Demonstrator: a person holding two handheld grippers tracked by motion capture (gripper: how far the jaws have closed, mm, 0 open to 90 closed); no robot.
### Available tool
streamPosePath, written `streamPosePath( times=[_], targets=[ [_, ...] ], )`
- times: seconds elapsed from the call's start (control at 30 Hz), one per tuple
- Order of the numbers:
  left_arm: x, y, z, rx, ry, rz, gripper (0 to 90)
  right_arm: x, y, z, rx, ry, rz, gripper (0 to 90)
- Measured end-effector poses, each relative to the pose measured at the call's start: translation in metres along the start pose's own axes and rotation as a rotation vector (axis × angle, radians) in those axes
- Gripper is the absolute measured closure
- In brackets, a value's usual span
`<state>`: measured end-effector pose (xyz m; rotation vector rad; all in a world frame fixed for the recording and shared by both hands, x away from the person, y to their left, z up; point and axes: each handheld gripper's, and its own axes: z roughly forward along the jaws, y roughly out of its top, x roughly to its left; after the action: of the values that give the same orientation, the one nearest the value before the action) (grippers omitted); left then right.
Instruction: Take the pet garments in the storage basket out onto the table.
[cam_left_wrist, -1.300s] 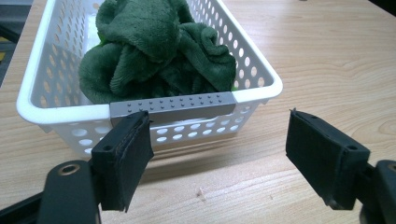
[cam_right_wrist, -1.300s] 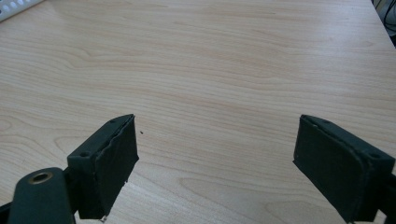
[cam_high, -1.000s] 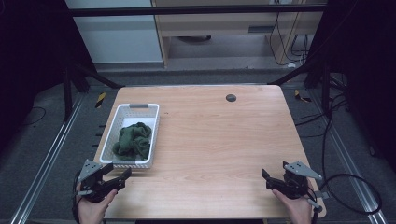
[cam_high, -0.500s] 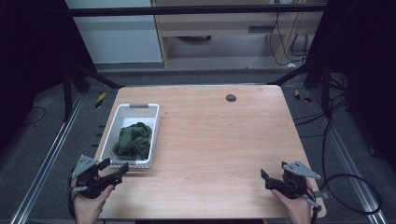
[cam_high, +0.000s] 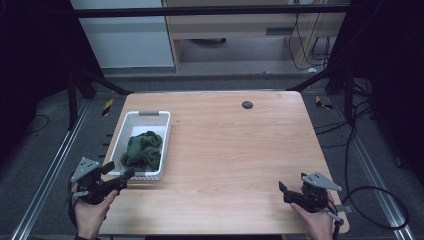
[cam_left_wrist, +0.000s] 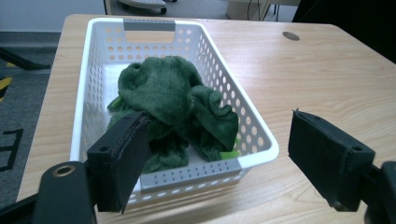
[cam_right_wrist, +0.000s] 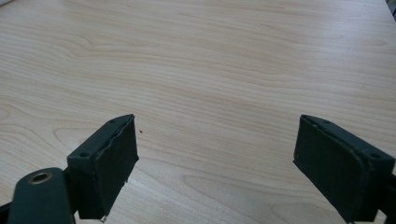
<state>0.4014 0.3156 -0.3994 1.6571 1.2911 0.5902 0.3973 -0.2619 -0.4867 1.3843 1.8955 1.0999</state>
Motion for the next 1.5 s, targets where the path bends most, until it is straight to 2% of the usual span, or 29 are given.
streamPosePath(
  times=[0.3, 0.73, 1.07, 1.2, 1.5],
  targets=[
    [0.003, 0.011, 0.007, -0.003, -0.007, -0.007, 19.6, 0.0, 0.0, -0.001, -0.003, -0.001, -0.002, 13.3],
    [0.015, 0.02, 0.024, 0.025, 0.023, -0.002, 18.9, 0.0, 0.002, 0.0, -0.009, -0.008, -0.009, 12.8],
    [0.018, 0.03, 0.037, 0.074, 0.029, 0.029, 17.9, -0.001, 0.002, 0.001, -0.003, -0.008, -0.005, 12.4],
    [0.017, 0.034, 0.043, 0.097, 0.014, 0.037, 17.8, -0.001, 0.002, 0.001, 0.003, -0.003, 0.002, 12.4],
    [0.014, 0.044, 0.057, 0.14, 0.034, 0.074, 17.5, -0.002, 0.002, 0.002, 0.005, -0.006, -0.005, 12.3]
  ],
)
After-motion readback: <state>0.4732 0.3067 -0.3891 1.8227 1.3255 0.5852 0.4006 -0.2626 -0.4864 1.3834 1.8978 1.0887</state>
